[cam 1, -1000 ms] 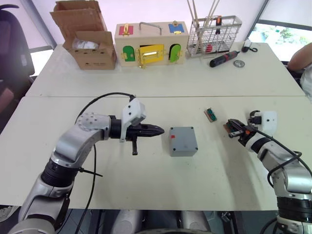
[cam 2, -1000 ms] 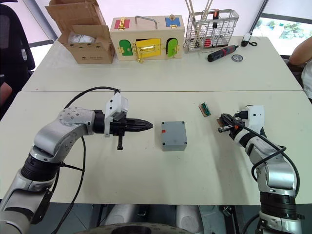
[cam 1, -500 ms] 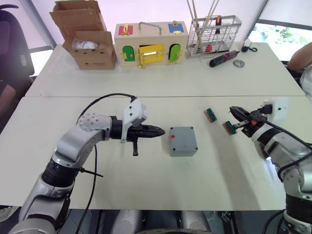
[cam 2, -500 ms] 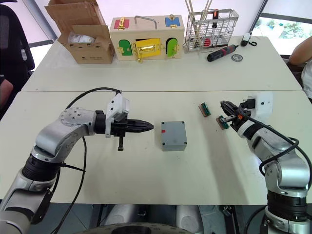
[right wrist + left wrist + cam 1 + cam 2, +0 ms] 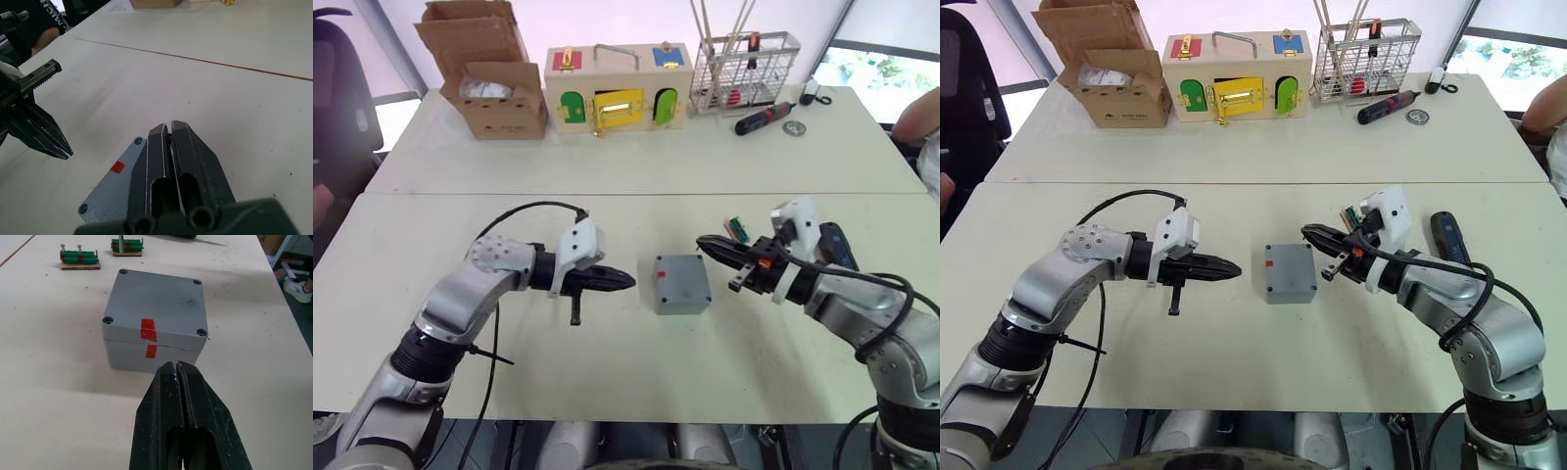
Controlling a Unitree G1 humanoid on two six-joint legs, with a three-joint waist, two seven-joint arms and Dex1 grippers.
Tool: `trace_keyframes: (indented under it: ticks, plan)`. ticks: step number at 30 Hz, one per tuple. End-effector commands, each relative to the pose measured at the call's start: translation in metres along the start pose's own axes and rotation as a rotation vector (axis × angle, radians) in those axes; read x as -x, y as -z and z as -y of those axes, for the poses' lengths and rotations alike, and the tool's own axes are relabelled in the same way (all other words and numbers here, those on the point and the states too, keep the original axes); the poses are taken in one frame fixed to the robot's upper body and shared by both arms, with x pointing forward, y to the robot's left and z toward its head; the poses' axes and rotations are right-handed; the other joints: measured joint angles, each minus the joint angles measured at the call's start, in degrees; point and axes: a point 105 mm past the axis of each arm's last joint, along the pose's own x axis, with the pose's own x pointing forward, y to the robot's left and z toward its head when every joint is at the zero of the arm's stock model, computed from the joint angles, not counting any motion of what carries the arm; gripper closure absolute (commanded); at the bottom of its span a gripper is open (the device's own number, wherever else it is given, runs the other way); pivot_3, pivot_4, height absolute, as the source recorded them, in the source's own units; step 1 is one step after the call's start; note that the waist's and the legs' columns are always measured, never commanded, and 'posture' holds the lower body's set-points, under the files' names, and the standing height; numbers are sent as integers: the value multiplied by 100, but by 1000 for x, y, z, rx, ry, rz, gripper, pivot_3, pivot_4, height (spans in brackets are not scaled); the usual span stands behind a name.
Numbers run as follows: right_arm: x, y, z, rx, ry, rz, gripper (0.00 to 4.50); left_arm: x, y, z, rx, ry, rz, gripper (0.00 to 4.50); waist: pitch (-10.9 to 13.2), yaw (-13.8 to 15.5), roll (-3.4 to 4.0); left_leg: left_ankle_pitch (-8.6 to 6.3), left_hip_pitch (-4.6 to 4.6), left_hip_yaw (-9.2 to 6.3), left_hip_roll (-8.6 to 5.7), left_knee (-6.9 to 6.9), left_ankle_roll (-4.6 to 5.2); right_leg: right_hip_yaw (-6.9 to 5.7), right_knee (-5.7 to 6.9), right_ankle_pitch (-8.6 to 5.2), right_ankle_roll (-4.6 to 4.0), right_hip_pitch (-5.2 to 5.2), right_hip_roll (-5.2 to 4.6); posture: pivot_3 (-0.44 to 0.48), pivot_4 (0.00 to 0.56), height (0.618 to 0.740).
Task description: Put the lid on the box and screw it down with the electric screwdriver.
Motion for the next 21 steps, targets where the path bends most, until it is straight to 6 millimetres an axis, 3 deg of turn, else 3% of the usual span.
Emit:
trace_keyframes:
  ticks: [1,21]
  plan:
    - [-1,-6,-5,20,-10,30,4447,1,-4,1,-34,-4,9,4500,0,-2,0,0,0,0,0,0,0,0,0,0,0,0,0,0,150,737]
    - [4,6,8,13,62,0,4447,-2,-4,0,-35,-7,22,4500,0,0,0,0,0,0,0,0,0,0,1,0,0,0,1,0,150,737]
